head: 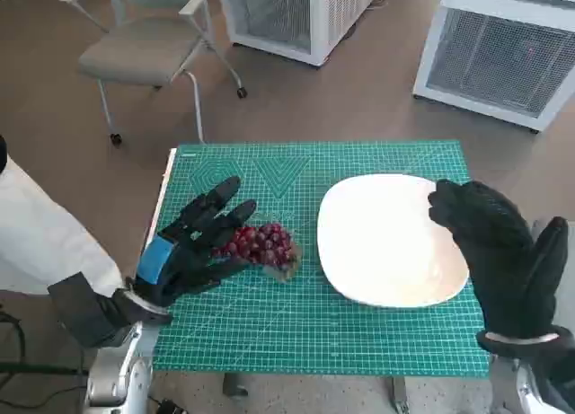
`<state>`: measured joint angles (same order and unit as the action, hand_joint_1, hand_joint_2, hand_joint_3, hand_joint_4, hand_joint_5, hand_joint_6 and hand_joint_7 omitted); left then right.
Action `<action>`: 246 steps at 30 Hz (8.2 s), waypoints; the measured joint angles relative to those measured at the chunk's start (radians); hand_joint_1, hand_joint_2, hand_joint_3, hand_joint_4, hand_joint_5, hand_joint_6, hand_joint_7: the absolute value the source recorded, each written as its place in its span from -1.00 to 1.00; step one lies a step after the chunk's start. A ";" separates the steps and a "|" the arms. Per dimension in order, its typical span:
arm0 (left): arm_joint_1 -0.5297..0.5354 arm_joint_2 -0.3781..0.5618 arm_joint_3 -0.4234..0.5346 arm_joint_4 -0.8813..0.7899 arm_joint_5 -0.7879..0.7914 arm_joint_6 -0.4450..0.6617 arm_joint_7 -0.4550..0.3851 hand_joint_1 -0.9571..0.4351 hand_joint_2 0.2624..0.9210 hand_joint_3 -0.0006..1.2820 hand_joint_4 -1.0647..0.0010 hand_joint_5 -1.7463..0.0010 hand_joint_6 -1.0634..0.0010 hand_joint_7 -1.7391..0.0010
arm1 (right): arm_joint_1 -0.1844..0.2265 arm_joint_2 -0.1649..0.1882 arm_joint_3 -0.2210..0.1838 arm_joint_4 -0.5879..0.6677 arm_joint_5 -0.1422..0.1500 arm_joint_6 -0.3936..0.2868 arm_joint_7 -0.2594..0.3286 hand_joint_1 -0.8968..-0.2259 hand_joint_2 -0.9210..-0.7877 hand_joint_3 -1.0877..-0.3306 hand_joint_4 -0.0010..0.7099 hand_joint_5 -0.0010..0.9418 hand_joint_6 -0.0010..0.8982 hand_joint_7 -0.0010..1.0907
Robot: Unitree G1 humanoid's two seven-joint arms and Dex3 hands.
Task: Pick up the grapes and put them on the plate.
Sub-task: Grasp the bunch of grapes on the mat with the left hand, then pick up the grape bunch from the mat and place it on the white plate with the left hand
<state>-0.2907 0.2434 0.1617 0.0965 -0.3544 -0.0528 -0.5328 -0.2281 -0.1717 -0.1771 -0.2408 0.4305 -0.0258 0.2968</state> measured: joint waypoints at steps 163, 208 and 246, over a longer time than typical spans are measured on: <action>-0.689 -0.051 -0.684 0.995 1.098 0.231 0.433 0.89 0.17 0.26 0.24 -0.86 -0.01 0.92 | -0.015 -0.003 -0.013 0.044 -0.002 -0.022 0.022 0.62 -1.00 0.24 0.18 0.71 -0.51 0.81; -0.579 0.057 -0.677 0.723 1.065 0.226 0.377 0.38 0.84 -0.42 0.21 -0.66 0.19 -0.63 | -0.027 -0.001 -0.014 0.062 -0.001 -0.025 0.023 0.61 -1.00 0.25 0.19 0.70 -0.50 0.80; -0.542 0.149 -0.480 -0.010 1.019 0.280 0.253 0.38 0.97 -0.94 -0.26 -0.55 -0.52 0.08 | -0.035 -0.001 -0.015 0.070 -0.001 -0.031 0.027 0.61 -1.00 0.25 0.19 0.70 -0.50 0.80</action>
<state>-0.8323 0.3922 -0.3183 0.0862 0.6648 0.2269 -0.2800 -0.2629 -0.1723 -0.1924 -0.1706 0.4290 -0.0566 0.3243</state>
